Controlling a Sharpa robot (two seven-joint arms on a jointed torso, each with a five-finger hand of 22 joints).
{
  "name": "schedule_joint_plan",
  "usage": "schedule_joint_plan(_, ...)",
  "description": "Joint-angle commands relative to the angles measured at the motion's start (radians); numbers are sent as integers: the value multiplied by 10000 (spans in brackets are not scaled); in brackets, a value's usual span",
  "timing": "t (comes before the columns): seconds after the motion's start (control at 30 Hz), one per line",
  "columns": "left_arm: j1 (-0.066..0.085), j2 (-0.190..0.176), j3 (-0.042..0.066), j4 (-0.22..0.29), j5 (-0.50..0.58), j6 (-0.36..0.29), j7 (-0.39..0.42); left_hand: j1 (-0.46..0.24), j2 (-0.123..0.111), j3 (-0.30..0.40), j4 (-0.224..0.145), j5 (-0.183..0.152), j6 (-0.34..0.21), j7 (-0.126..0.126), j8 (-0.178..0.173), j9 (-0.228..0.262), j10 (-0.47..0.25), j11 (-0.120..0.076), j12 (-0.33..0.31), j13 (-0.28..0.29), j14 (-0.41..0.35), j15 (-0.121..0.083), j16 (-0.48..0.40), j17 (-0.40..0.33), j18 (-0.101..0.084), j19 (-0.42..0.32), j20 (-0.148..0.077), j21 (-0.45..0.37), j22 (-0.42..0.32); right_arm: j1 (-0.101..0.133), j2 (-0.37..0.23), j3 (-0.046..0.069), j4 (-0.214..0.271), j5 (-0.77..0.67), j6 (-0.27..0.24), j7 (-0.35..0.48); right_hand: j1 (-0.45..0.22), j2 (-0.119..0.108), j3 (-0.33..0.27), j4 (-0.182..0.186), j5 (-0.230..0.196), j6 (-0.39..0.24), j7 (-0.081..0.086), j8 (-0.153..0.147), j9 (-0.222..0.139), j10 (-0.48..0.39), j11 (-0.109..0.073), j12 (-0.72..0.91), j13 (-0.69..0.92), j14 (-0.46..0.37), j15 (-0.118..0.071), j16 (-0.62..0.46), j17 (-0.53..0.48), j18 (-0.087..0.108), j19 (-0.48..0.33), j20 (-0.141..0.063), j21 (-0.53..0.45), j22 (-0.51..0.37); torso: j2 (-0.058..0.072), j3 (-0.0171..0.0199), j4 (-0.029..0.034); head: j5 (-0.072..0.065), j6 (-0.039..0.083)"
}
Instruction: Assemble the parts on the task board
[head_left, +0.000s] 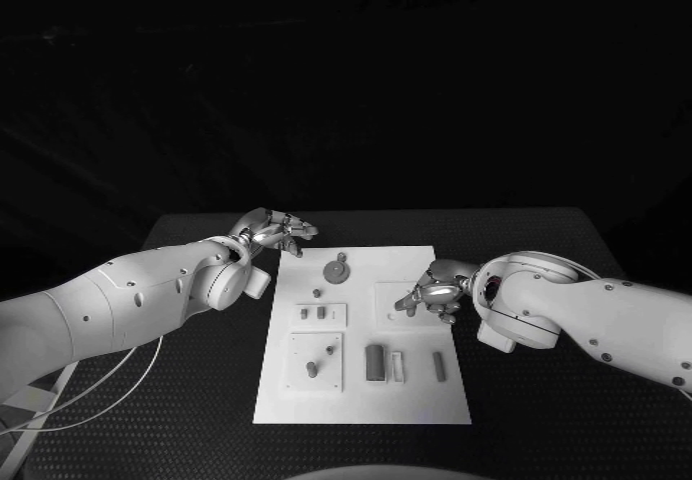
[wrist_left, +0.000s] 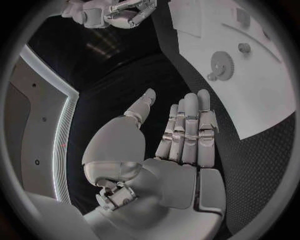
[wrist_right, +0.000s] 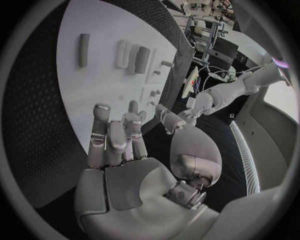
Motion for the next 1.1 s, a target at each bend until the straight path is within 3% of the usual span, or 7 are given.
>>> schedule_joint_plan(0.03,7,10,7,-3,49,121,92,-50,36,-42,-2,-45,-59,6,17,-16,-56,2,-13,-15,-81,8,-51,13,198,41,-34,-56,16,6,-170,-3,83,-145,308,16,108,240,-108,-243,-18,85,83,64,52,-23,-6,5,-16,-74,-53,-53,-32,131,-71,27,-45,127,5,20,6,-29,-3)
schedule_joint_plan(0.13,6,-21,7,0,49,99,108,-44,39,-52,-3,-45,-92,20,5,-26,47,-24,46,18,-81,-11,-55,20,199,43,-37,-61,18,4,-390,-10,118,-30,1346,-276,106,374,-252,-390,-21,133,66,106,118,-13,-20,6,-27,-78,-61,-62,-84,131,-81,56,-61,118,10,15,-6,-55,9)
schedule_joint_plan(0.23,5,-30,6,-6,49,96,120,-44,41,-54,-2,-45,-97,22,3,-28,60,-27,53,22,-81,-14,-56,21,199,44,-37,-62,19,3,-588,-73,182,-245,1634,-379,85,359,-312,-446,-20,177,49,153,184,-32,-35,-10,-37,-122,-69,-80,-151,131,-106,72,-83,111,14,28,-15,-48,-15)
schedule_joint_plan(0.37,0,-22,6,10,49,128,152,-45,42,-55,-1,-46,-99,23,3,-29,59,-27,52,23,-80,-15,-56,22,199,45,-38,-62,19,-5,-757,-228,283,-834,1917,-525,75,335,-371,-504,-21,288,2,279,345,-27,-77,24,-19,-83,-99,-63,-101,131,-100,82,-91,108,9,41,-27,-196,-9)
schedule_joint_plan(0.57,2,-54,6,-10,49,132,138,-60,53,-64,5,-45,-106,28,2,-32,24,-21,31,17,-80,-11,-59,25,196,46,-38,-65,20,-116,-1017,-469,413,-1160,2563,-657,-39,240,-403,-412,-22,268,-42,429,666,-49,-121,52,5,-85,-146,-47,-105,131,-95,87,-118,96,11,6,4,-264,-12)
schedule_joint_plan(0.77,1,-32,6,-3,49,187,125,-86,70,-76,13,-46,-107,29,6,-34,-17,-10,8,9,-82,-2,-64,29,193,45,-36,-70,20,-455,-990,-494,373,-1398,2349,-678,-133,243,-393,-305,-20,216,-44,449,780,-72,-123,41,3,-125,-151,-48,-152,131,-110,91,-137,94,17,-4,4,-323,6)
schedule_joint_plan(1.1,2,-74,6,9,49,198,106,-119,84,-90,18,-46,-111,31,7,-37,-45,-1,-4,4,-85,6,-68,32,192,42,-34,-75,19,-653,-901,-514,223,-1754,2005,-762,-171,176,-374,-234,-20,230,-61,486,890,-52,-140,55,6,-29,-161,-8,-12,131,-79,77,-121,104,10,-25,33,-348,-60)
